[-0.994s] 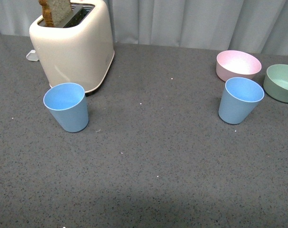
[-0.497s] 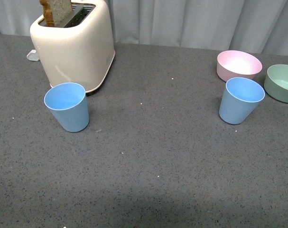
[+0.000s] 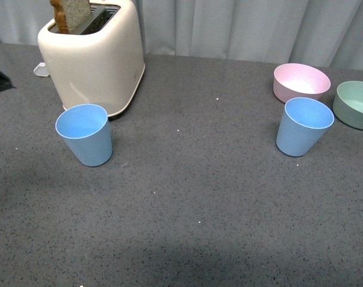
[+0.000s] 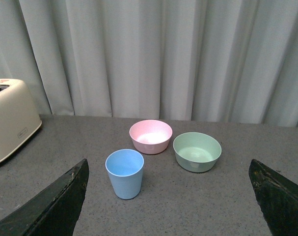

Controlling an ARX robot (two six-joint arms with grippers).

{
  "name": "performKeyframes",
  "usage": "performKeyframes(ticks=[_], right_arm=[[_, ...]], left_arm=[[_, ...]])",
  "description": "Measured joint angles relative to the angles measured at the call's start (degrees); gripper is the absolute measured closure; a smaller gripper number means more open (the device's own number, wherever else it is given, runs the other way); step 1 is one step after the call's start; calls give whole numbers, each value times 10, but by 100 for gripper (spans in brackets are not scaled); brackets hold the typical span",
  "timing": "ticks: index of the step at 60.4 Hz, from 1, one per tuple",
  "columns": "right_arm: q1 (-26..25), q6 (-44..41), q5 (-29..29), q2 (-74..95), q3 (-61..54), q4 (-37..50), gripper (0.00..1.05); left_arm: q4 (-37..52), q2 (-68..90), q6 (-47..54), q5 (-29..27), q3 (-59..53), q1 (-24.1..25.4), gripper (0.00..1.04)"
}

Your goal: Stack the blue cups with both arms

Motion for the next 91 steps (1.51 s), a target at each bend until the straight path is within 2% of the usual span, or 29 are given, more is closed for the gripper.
performKeyframes(ticks=[16,38,46,55,64,70,73,84,91], right_arm=[[0,0,0,0,0,0,10],[0,0,0,0,0,0,10],[0,0,0,0,0,0,10],[0,0,0,0,0,0,10],[0,0,0,0,0,0,10],[0,0,0,0,0,0,10],[0,0,0,0,0,0,10],[0,0,0,0,0,0,10],[0,0,0,0,0,0,10]], left_arm=[[-83,163,-33,-17,139,-24,7],[-112,267,-72,-27,207,-31,7],[-120,290,-73,-29,220,-35,24],[-145,304,-71,-34,230,-42,58],[-156,304,-72,-42,231,-47,79],[-161,303,-75,-41,231,-54,97],[-163,300,-79,-41,232,-59,101],[-175,298,-89,-39,261,-98,101],[-192,308,-100,-40,308,-139,101]])
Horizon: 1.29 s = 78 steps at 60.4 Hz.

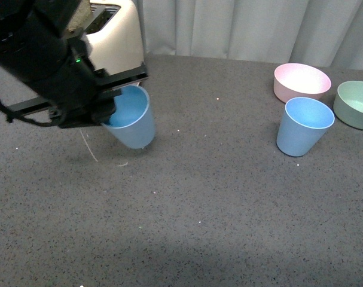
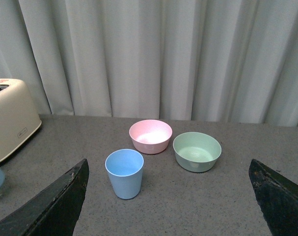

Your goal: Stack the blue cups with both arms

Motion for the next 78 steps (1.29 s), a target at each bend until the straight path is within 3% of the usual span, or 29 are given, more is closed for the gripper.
performKeyframes(ticks=[20,38,57,73,75,78], right_arm=[[0,0,0,0,0,0,10],[0,0,0,0,0,0,10],[0,0,0,0,0,0,10],[0,0,0,0,0,0,10],[0,0,0,0,0,0,10],[0,0,0,0,0,0,10]], left_arm=[[-62,92,-26,1,128,-91,101],[-98,138,-30,-12,198,-108,101],[-87,130,-36,4,196,-108,53],[-56,62,-35,-20,171,-103,12],[-30,56,-22,-41,161,-103,9],[127,38,40,-129,90,-102,18]])
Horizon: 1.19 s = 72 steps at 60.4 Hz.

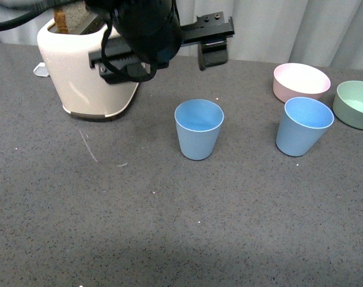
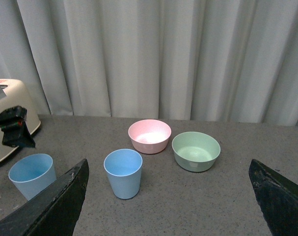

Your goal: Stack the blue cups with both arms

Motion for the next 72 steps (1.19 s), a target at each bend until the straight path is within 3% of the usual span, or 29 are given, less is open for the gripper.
performKeyframes(ticks=[2,6,10,12,16,28,47,69,72], right_arm=[[0,0,0,0,0,0,10],[0,0,0,0,0,0,10],[0,0,2,0,0,0,10],[0,0,2,0,0,0,10],[0,0,1,0,0,0,10],[0,0,0,0,0,0,10],[0,0,0,0,0,0,10],[0,0,0,0,0,0,10],[0,0,0,0,0,0,10]], left_arm=[[94,-13,45,-40,-52,3,23],[277,-40,129,-64,-165,19,34],[426,-62,181,-59,-248,37,43],[558,-91,207,-50,-315,55,52],[648,-158,233,-30,-386,80,66],[671,-259,250,14,-520,125,100],[646,-406,256,69,-641,180,101],[543,-583,257,111,-719,222,101],[518,-617,258,150,-728,251,101]])
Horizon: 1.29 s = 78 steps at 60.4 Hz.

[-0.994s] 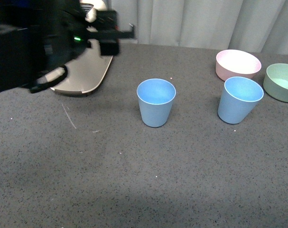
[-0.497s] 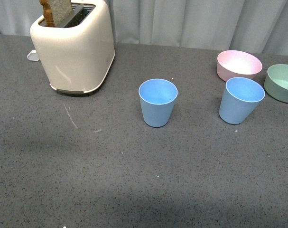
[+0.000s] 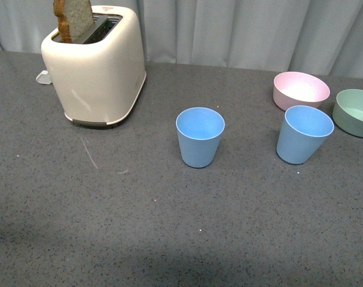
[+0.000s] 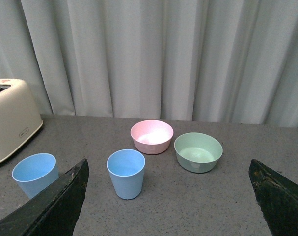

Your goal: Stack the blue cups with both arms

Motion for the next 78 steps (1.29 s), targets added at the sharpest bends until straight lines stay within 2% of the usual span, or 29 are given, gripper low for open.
performKeyframes(ticks=[7,41,78], right_arm=[[0,0,0,0,0,0,10],[0,0,0,0,0,0,10],[0,0,0,0,0,0,10]], left_arm=[[-37,-49,0,3,-9,16,101],[-244,-283,0,7,-21,16,101],[-387,-430,0,7,-21,16,101]])
